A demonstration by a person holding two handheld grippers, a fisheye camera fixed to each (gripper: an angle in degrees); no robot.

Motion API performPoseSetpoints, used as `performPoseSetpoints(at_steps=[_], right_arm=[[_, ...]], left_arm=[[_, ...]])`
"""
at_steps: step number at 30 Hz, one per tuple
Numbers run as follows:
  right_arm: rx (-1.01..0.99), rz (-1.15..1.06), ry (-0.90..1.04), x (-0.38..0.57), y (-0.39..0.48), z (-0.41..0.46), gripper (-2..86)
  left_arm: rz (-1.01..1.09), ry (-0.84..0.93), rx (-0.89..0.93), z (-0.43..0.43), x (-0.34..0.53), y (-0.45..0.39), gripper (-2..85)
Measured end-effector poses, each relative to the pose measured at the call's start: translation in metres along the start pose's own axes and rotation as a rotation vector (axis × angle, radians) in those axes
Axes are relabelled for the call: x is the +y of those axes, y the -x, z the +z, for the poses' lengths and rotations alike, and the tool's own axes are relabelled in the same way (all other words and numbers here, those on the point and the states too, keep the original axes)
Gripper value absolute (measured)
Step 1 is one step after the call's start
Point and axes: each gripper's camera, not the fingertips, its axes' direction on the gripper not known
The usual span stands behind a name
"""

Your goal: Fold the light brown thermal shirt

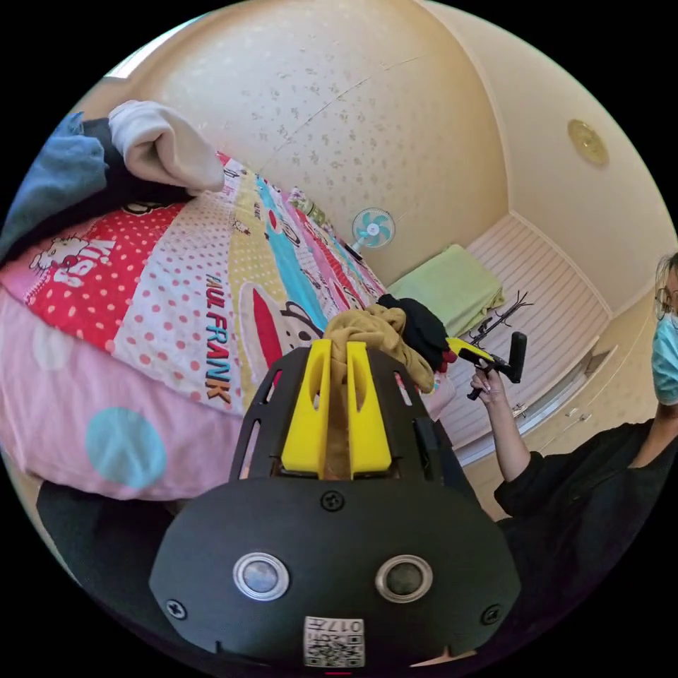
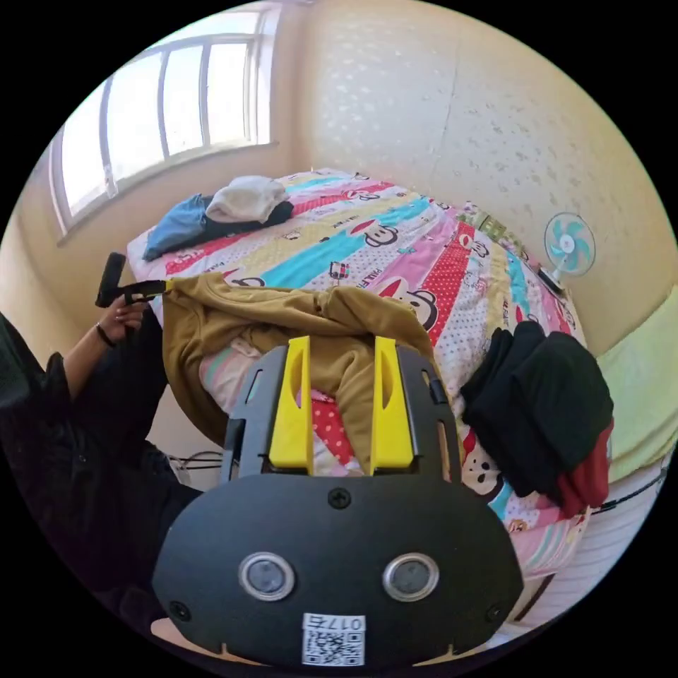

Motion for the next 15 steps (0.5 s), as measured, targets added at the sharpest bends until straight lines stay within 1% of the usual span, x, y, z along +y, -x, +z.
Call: performPoseSetpoints(at_steps=[2,3,4,5,6,7,8,9,10,11,12,14,15], right_arm=[[0.237,-0.184,0.083,-0.053,0.042,0.025,13.2],[0.298,-0.212,0.080,-0.064,0.051,0.030,13.2],[0.412,-0.254,0.065,-0.083,0.065,0.039,12.7],[0.470,-0.345,0.098,-0.098,0.078,0.053,11.6],[0.468,-0.393,0.144,-0.105,0.084,0.063,10.9],[0.399,-0.438,0.288,-0.118,0.089,0.087,9.9],[0.303,-0.416,0.399,-0.126,0.088,0.105,9.4],[0.262,-0.402,0.423,-0.128,0.087,0.109,9.8],[0.241,-0.365,0.396,-0.130,0.088,0.105,10.4],[0.274,-0.317,0.321,-0.131,0.089,0.090,11.0],[0.282,-0.298,0.288,-0.131,0.091,0.080,11.3],[0.208,-0.262,0.141,-0.129,0.098,0.035,11.7],[0.173,-0.260,0.104,-0.129,0.100,0.025,11.7]], left_arm=[[-0.039,-0.008,0.067,0.001,-0.003,0.011,4.5],[-0.042,0.003,0.080,0.000,-0.008,0.014,4.5],[-0.035,0.023,0.071,-0.002,-0.014,0.015,4.6],[-0.029,0.034,0.064,-0.002,-0.017,0.015,4.7],[-0.017,0.048,0.051,-0.004,-0.022,0.013,4.8],[-0.012,0.054,0.046,-0.005,-0.026,0.012,4.9],[-0.012,0.057,0.049,-0.006,-0.027,0.012,4.9],[-0.019,0.059,0.059,-0.007,-0.030,0.012,5.0],[-0.035,0.055,0.073,-0.008,-0.032,0.013,5.0],[-0.044,0.052,0.080,-0.009,-0.033,0.013,5.0],[-0.055,0.046,0.092,-0.011,-0.035,0.013,5.0],[-0.055,0.044,0.094,-0.012,-0.037,0.011,5.1],[-0.056,0.045,0.086,-0.012,-0.039,0.009,5.1]])
